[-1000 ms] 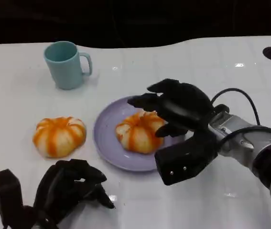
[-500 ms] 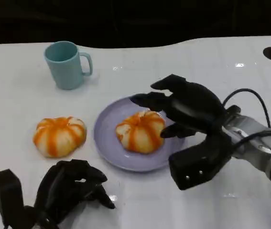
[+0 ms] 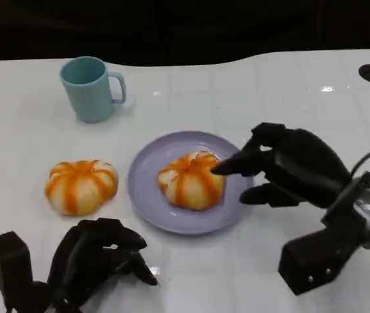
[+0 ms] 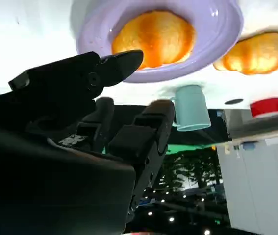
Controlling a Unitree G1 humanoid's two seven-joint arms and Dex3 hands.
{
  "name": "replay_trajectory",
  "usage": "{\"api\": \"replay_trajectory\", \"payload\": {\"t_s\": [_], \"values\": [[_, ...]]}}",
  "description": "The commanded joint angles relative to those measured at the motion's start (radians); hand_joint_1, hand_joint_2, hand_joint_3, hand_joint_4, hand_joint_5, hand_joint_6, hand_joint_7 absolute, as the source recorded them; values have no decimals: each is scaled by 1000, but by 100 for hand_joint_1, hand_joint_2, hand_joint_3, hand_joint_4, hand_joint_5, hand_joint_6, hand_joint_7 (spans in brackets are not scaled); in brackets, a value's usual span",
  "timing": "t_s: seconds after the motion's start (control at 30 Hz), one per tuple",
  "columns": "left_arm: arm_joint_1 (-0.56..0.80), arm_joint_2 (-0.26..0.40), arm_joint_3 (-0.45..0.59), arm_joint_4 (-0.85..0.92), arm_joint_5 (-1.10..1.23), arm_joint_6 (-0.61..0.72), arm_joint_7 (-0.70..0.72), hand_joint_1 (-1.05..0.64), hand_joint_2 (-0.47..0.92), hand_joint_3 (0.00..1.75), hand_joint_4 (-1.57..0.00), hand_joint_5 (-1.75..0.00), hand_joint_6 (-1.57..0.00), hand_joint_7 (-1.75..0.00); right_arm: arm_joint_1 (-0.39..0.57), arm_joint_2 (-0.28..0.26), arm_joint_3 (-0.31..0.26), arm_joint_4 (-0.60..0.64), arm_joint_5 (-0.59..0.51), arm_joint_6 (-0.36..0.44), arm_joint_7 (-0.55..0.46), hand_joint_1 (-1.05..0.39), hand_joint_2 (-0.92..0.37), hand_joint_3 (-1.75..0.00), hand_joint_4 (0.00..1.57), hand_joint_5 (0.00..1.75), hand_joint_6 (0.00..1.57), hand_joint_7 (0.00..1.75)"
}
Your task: Grasp the bread from the table and place it into the plate.
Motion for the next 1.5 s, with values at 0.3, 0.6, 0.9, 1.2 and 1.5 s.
{"api": "replay_trajectory", "payload": {"t_s": [0.3, 0.6, 0.9, 1.2, 1.5], "values": [[-6, 12, 7, 0, -2, 0, 8, -105, 69, 0, -157, -61, -157, -23, 229, -90, -147, -197, 128, -119, 54, -9, -46, -102, 64, 153, 69, 108], [-11, 13, 7, 8, -2, -2, 0, -105, 69, 0, -157, -61, -157, -23, 402, -90, -227, -320, 293, -114, 181, -7, -48, -119, 71, 174, 64, 137], [-15, 9, 5, 14, 3, -15, 2, -105, 71, 1, -157, -60, -157, -22, 528, -73, -279, -384, 384, -102, 293, -10, -42, -129, 81, 175, 60, 148], [-13, 8, 8, 8, -3, -8, -2, -105, 70, 0, -157, -60, -157, -22, 578, -38, -295, -389, 414, -69, 345, -12, -49, -120, 78, 175, 56, 153], [-5, 18, 9, 0, -3, -4, -6, -105, 70, 0, -157, -60, -157, -22, 577, 21, -303, -312, 381, -95, 310, -12, -46, -129, 79, 175, 55, 160]]}}
